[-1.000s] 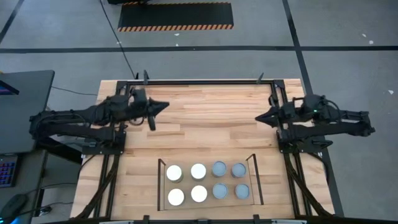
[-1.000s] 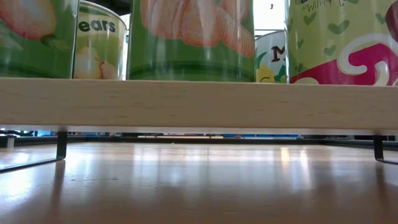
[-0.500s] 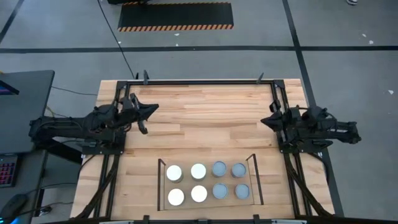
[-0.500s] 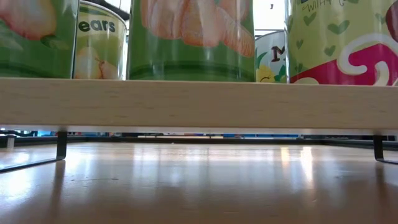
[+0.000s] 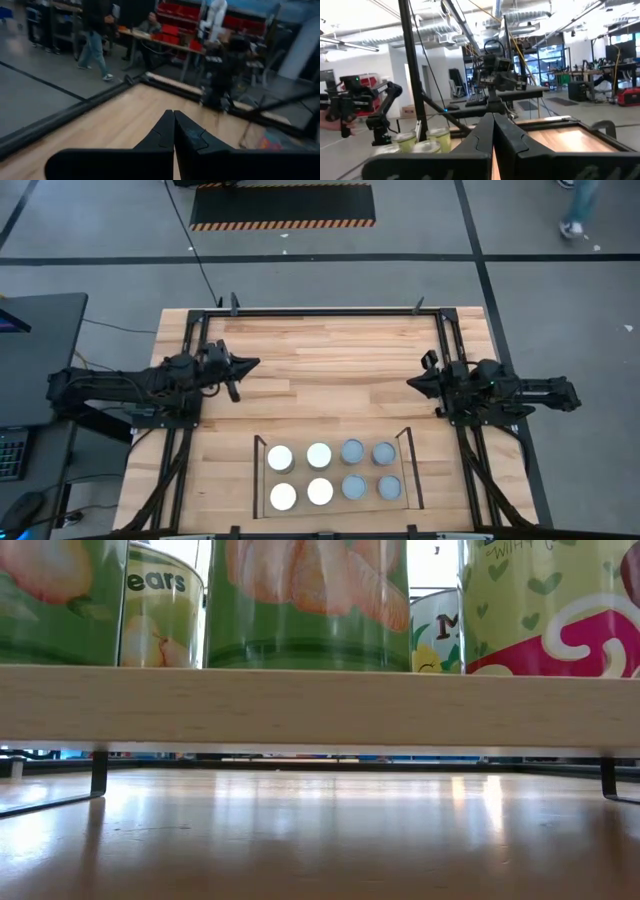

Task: Pick and place cans onto a shelf
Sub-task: Return to Home Position

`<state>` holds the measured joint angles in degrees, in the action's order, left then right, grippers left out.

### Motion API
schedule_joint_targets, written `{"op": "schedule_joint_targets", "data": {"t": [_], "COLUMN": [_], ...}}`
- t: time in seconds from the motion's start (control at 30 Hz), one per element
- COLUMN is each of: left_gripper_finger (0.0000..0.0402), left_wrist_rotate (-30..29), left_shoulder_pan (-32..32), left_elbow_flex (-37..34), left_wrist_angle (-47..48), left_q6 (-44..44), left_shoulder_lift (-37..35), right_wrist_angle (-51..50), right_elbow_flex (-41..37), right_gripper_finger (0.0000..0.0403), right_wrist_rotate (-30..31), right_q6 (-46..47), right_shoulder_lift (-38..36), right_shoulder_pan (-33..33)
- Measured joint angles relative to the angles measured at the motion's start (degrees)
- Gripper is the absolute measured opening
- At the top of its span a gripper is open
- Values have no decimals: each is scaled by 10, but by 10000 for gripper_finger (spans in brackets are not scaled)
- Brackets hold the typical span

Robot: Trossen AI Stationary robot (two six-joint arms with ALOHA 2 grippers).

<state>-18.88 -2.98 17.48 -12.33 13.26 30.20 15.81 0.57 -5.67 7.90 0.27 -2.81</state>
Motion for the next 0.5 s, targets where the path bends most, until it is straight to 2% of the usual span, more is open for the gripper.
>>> {"op": "schedule_joint_targets", "data": {"t": [0.27,0.43,0.5], "left_gripper_finger": [5,5,5], "left_wrist_rotate": [45,27,45], "left_shoulder_pan": [0,-5,-5], "left_elbow_flex": [-4,-4,-4], "left_wrist_angle": [3,86,133], "left_q6": [-27,-49,-49], "left_shoulder_lift": [-11,-83,-127], "right_wrist_angle": [-35,-47,-48], "right_elbow_flex": [-2,-2,-2], "right_gripper_finger": [13,13,13], "right_wrist_rotate": [0,0,0], "right_q6": [-13,-14,-14], "right_shoulder_lift": [0,5,5], "right_shoulder_pan": [0,0,0]}}
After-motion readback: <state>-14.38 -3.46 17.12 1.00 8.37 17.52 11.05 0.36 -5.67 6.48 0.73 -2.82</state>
